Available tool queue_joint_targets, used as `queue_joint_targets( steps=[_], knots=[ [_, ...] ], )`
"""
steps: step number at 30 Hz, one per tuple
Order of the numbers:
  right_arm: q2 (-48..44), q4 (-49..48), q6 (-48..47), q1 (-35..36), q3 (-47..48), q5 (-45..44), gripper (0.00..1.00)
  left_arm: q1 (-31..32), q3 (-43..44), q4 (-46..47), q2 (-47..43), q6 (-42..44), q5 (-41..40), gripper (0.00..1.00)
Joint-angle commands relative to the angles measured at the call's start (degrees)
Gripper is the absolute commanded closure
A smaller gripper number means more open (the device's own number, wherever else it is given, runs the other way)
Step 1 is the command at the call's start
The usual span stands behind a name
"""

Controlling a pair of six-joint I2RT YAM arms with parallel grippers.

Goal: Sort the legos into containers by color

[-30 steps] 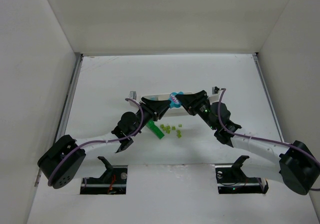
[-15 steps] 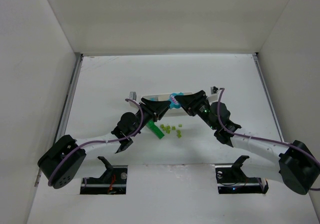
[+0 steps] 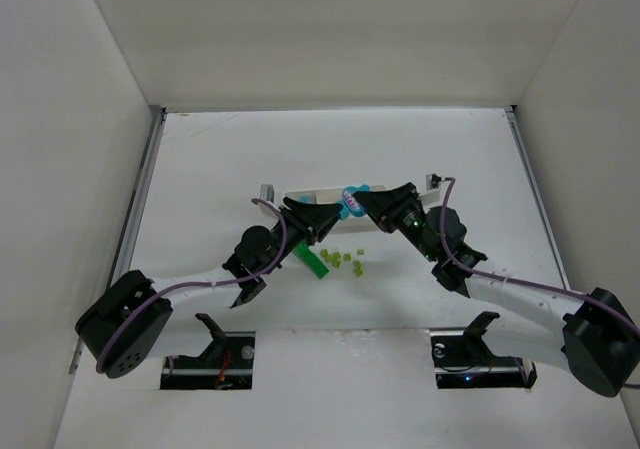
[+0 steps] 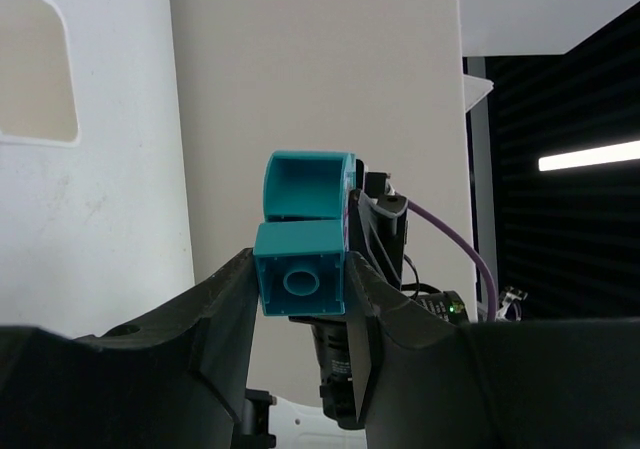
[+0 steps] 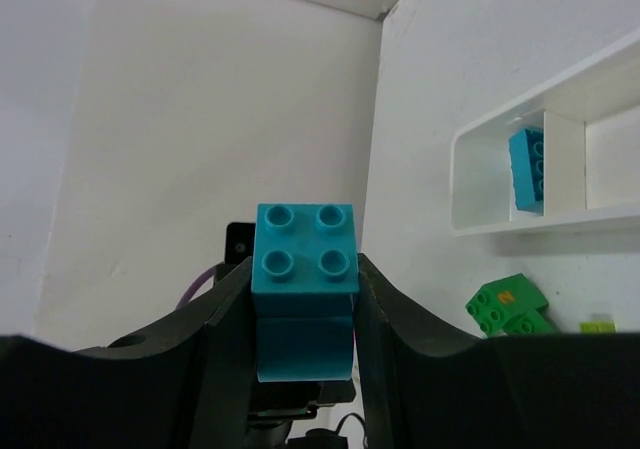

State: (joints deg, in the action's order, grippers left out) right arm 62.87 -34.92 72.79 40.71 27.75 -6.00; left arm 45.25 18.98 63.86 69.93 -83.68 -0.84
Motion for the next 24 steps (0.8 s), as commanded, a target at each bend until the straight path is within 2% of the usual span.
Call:
queue_joint_targets(
  steps=[1, 6, 8, 10, 13, 15, 18, 21, 24],
  knots=[
    [-3.2, -3.1, -1.3, -2.7, -0.4, -1.5, 0.68, -0.1, -1.2, 3.6, -1.4, 0.3, 0.4, 0.84],
    [-4.5, -2.4, -2.1, -7.1, -0.1, 0.0, 0.67, -0.7, -2.6, 2.9, -1.8, 0.9, 0.8, 0.85],
    [-4.9, -2.3, -2.6, -7.7, -0.5, 0.5, 0.67, -3.0, -2.0, 0.6, -2.4, 2.6, 2.2, 0.85],
    [-5.2, -2.0, -3.5, -7.6, -1.5, 0.3, 0.67, -6.6, 0.8, -6.2, -3.3, 7.0, 4.8, 0.86],
    [-5.4, -0.7, -4.6, -7.5, -2.3, 0.5, 0.66, -9.9, 8.1, -22.5, -4.5, 18.3, 5.3, 0.86],
    [-6.1, 0.4, -5.7, -7.5, -2.6, 0.5, 0.66, -10.4, 15.0, -37.8, -4.2, 29.3, 1.7, 0.86],
    [-7.5, 2.8, -8.5, -7.5, -2.8, -0.2, 0.66, -8.7, 22.5, -52.9, -2.1, 41.4, -9.1, 0.85],
    [-8.8, 4.6, -10.2, -7.3, -2.9, -0.9, 0.65, -5.3, 29.2, -62.7, 2.4, 50.8, -18.6, 0.84],
    [-9.6, 5.6, -11.1, -7.3, -2.9, -1.0, 0.65, -2.9, 33.3, -68.8, 7.0, 55.5, -25.7, 0.84]
  ],
)
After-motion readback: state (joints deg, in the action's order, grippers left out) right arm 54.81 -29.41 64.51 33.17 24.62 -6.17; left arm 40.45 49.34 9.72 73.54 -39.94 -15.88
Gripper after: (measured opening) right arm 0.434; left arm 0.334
